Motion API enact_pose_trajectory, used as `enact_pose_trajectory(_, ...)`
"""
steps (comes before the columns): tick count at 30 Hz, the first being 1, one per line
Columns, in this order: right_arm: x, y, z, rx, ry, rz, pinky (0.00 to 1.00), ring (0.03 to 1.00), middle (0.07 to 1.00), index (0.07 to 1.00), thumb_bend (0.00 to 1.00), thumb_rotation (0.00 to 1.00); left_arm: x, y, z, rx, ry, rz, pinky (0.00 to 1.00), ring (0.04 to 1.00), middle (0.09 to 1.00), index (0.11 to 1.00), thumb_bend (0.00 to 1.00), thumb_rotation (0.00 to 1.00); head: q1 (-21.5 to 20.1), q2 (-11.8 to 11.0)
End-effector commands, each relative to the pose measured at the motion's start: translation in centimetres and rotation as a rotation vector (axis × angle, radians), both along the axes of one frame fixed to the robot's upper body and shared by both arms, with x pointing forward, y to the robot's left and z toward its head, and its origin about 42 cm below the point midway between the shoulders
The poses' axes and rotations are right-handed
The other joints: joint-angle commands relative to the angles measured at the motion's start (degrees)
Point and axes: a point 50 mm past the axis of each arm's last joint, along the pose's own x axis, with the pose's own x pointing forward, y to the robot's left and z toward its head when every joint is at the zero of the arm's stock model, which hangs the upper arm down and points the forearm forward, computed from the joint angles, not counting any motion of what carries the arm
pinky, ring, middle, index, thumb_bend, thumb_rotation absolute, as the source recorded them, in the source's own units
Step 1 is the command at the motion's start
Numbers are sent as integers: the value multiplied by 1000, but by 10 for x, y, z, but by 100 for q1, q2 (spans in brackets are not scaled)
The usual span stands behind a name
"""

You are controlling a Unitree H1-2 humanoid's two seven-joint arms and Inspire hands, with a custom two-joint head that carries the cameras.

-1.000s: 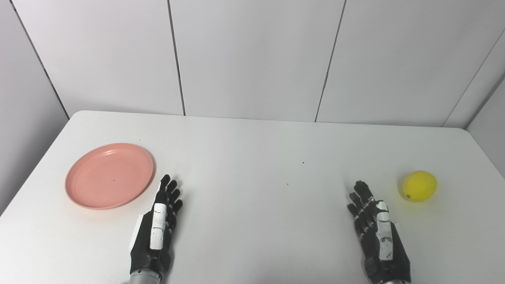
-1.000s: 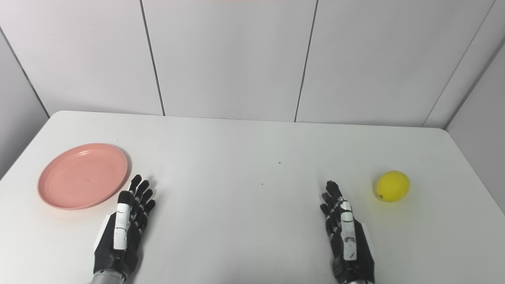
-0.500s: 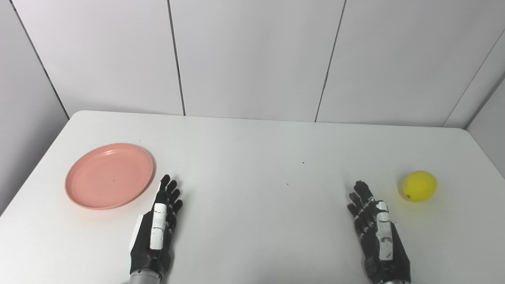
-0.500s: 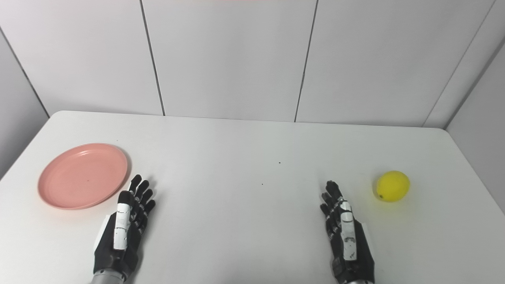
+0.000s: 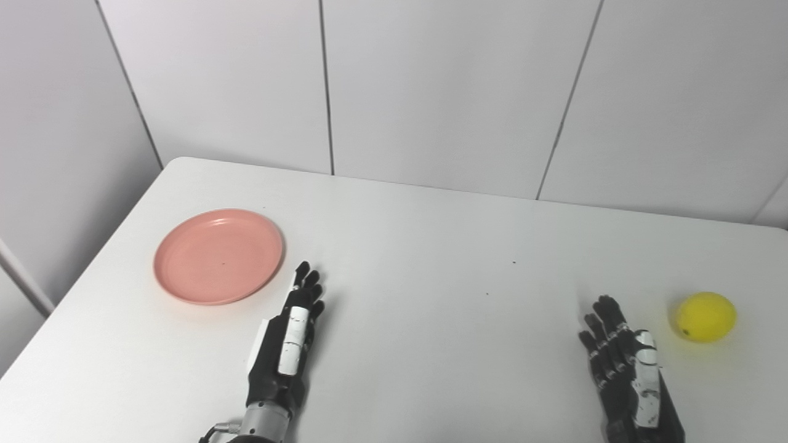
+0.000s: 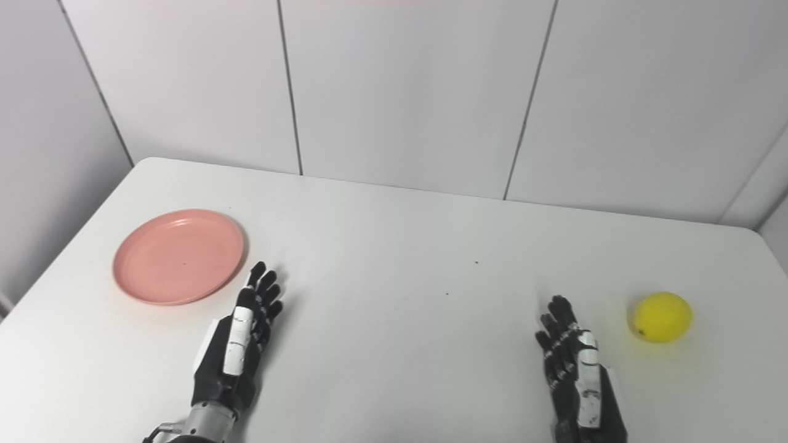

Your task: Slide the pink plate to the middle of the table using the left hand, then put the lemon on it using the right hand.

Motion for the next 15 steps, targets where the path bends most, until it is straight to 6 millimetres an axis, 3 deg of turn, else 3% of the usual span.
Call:
enact_pose_trajectory(1, -5, -9, -13, -3, 38, -14, 1000, 989, 974, 948, 765, 973, -11, -9, -14, -18, 38, 2, 1000, 1000, 993, 1000, 763, 914, 61, -58)
enact_pose_trajectory(15, -3, -15, -23, -2, 36, 9, 1000, 1000, 999, 968, 729, 1000, -10, -16, -25, -15, 29, 6, 1000, 1000, 994, 1000, 782, 910, 218, -381)
